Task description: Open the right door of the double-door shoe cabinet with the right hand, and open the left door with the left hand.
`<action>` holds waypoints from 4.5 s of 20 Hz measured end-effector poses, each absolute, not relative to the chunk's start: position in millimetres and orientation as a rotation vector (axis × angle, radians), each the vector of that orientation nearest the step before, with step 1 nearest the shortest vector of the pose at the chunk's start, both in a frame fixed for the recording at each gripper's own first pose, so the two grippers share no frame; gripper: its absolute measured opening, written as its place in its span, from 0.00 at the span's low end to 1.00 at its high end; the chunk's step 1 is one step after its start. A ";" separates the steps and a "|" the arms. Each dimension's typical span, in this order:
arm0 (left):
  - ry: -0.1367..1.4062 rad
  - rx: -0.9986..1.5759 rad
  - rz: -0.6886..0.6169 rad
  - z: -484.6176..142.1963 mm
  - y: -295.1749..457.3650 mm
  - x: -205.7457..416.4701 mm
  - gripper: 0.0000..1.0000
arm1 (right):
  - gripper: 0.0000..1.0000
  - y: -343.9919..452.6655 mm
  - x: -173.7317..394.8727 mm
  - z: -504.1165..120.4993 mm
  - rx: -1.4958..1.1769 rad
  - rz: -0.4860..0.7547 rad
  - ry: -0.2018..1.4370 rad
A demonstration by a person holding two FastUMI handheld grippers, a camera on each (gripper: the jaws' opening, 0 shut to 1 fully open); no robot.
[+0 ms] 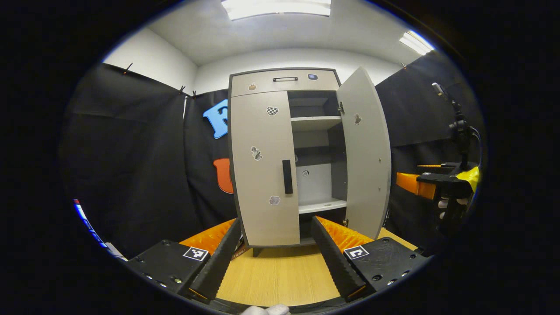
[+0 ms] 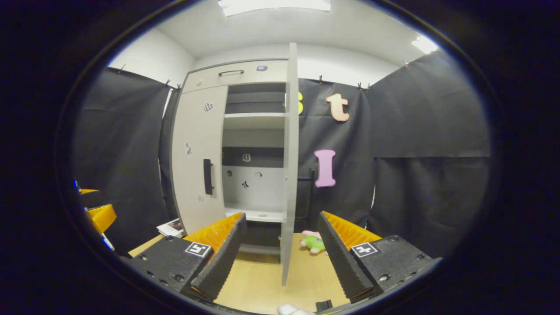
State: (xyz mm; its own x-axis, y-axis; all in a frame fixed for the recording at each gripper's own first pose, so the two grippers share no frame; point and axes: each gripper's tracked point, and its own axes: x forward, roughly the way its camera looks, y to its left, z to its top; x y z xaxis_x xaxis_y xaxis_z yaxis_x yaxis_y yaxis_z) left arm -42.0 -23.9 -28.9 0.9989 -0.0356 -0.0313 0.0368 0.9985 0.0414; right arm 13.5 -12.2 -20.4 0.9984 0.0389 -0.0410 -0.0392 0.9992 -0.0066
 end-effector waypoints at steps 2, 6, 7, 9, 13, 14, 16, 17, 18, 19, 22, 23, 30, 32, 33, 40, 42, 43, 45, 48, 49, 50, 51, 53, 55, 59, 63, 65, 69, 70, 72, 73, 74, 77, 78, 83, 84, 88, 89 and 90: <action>0.034 0.045 -0.039 -31.2 -16.6 -41.7 0.96 | 1.00 0.9 3.9 -24.2 0.022 0.056 0.045; 0.041 0.042 -0.035 -35.5 -6.4 -33.8 0.96 | 1.00 12.1 -5.3 -31.1 0.032 0.071 0.069; 0.042 0.043 -0.032 -35.8 -5.4 -29.3 0.96 | 1.00 12.2 -5.2 -31.6 0.028 0.070 0.072; 0.039 0.037 -0.035 -34.0 -7.4 -16.1 0.96 | 1.00 12.7 -4.7 -32.1 0.025 0.077 0.080; 0.025 0.035 -0.034 -32.0 -16.4 26.1 0.96 | 1.00 7.4 2.4 -29.5 0.028 0.094 0.083; 0.027 0.037 -0.029 -31.9 -18.2 39.8 0.96 | 1.00 3.6 5.5 -29.4 0.028 0.095 0.085; 0.019 0.038 -0.031 -29.7 -27.7 68.2 0.96 | 1.00 -3.1 12.0 -27.0 0.035 0.097 0.083; 0.018 0.037 -0.033 -26.9 -32.0 83.1 0.96 | 1.00 -6.7 15.0 -26.0 0.037 0.099 0.083; 0.013 0.036 -0.034 -26.1 -36.2 97.7 0.96 | 1.00 -10.5 17.9 -25.6 0.039 0.100 0.082; 0.009 0.035 -0.030 -23.6 -39.4 113.2 0.96 | 1.00 -14.7 21.0 -24.1 0.038 0.103 0.080; 0.004 0.042 -0.032 -21.6 -51.0 161.7 0.96 | 1.00 -31.8 33.3 -22.8 0.035 0.089 0.080; 0.003 0.050 -0.029 -21.2 -54.1 177.6 0.96 | 1.00 -37.5 38.0 -22.9 0.037 0.084 0.082; 0.000 0.055 -0.013 -22.5 -63.9 268.6 0.96 | 1.00 -63.2 68.5 -28.5 0.042 0.052 0.106; 0.007 0.041 -0.011 -26.5 -65.5 290.0 0.96 | 1.00 -67.6 74.7 -28.8 0.044 0.045 0.109; 0.006 0.039 -0.005 -27.4 -63.8 301.3 0.96 | 1.00 -70.1 77.2 -27.8 0.044 0.039 0.109; 0.044 0.026 -0.010 -46.2 -58.9 349.6 0.97 | 1.00 -77.8 87.8 -31.8 0.021 0.013 0.119; 0.031 0.009 -0.040 -43.9 -65.2 350.8 0.93 | 1.00 -78.1 90.3 -33.2 0.024 0.013 0.121; 0.029 0.015 -0.059 -43.7 -68.2 350.7 0.89 | 1.00 -76.8 92.0 -33.2 0.026 0.014 0.122; 0.031 0.021 -0.075 -43.9 -70.8 351.2 0.73 | 1.00 -73.1 94.4 -31.8 0.025 0.023 0.124; 0.022 0.022 -0.093 -42.9 -73.2 350.0 0.40 | 1.00 -67.2 97.6 -27.3 0.025 0.035 0.116; 0.029 0.019 -0.093 -43.9 -72.9 351.8 0.31 | 1.00 -65.8 98.5 -26.3 0.026 0.039 0.113; 0.032 0.007 -0.087 -43.5 -71.6 350.4 0.26 | 1.00 -65.0 99.0 -25.9 0.026 0.041 0.111; 0.039 -0.004 -0.081 -44.8 -70.8 350.3 0.23 | 1.00 -63.6 99.7 -25.5 0.026 0.043 0.111; 0.046 -0.019 -0.069 -44.0 -70.9 352.0 0.12 | 1.00 -62.0 98.6 -27.5 0.027 0.047 0.117; 0.047 -0.017 -0.071 -44.8 -70.5 351.7 0.08 | 1.00 -62.8 97.8 -26.5 0.029 0.045 0.115; 0.053 -0.026 -0.090 -44.5 -69.6 345.8 0.04 | 1.00 -62.4 91.8 -23.3 0.033 0.041 0.104; 0.051 -0.027 -0.104 -41.5 -70.4 333.9 0.04 | 1.00 -57.9 83.3 -22.4 0.032 0.046 0.099; 0.051 -0.027 -0.115 -40.3 -68.9 326.6 0.03 | 1.00 -54.0 77.7 -22.5 0.030 0.051 0.093; 0.049 -0.026 -0.132 -39.7 -62.2 306.0 0.03 | 1.00 -39.6 69.2 -21.4 0.028 0.074 0.090; 0.046 -0.023 -0.132 -39.7 -58.8 300.0 0.03 | 1.00 -35.3 66.7 -22.8 0.026 0.081 0.091; 0.045 -0.023 -0.132 -39.6 -52.5 287.7 0.03 | 1.00 -25.3 60.9 -26.2 0.025 0.099 0.097; 0.051 -0.026 -0.132 -40.5 -48.9 281.0 0.03 | 1.00 -20.9 58.3 -26.5 0.023 0.106 0.099; 0.051 -0.027 -0.131 -39.9 -44.7 274.6 0.03 | 1.00 -16.8 55.8 -25.8 0.022 0.112 0.097; 0.056 -0.023 -0.124 -39.4 -33.2 257.5 0.03 | 1.00 -6.5 44.7 -23.7 0.025 0.126 0.090; 0.057 -0.022 -0.120 -39.5 -28.5 252.0 0.03 | 1.00 -4.5 41.1 -24.4 0.026 0.128 0.088; 0.064 -0.024 -0.099 -39.2 -1.6 224.4 0.03 | 1.00 7.6 26.1 -29.7 0.035 0.133 0.095; 0.066 -0.025 -0.093 -39.8 4.5 219.4 0.03 | 1.00 11.2 24.2 -31.3 0.039 0.137 0.097; 0.067 -0.013 -0.056 -43.2 32.4 203.6 0.02 | 1.00 25.9 17.0 -32.4 0.041 0.151 0.098; 0.067 -0.012 -0.043 -44.4 40.1 200.2 0.02 | 1.00 28.2 15.4 -32.5 0.041 0.153 0.098; 0.068 -0.013 -0.033 -45.9 48.1 197.5 0.02 | 1.00 30.3 13.4 -31.9 0.043 0.156 0.097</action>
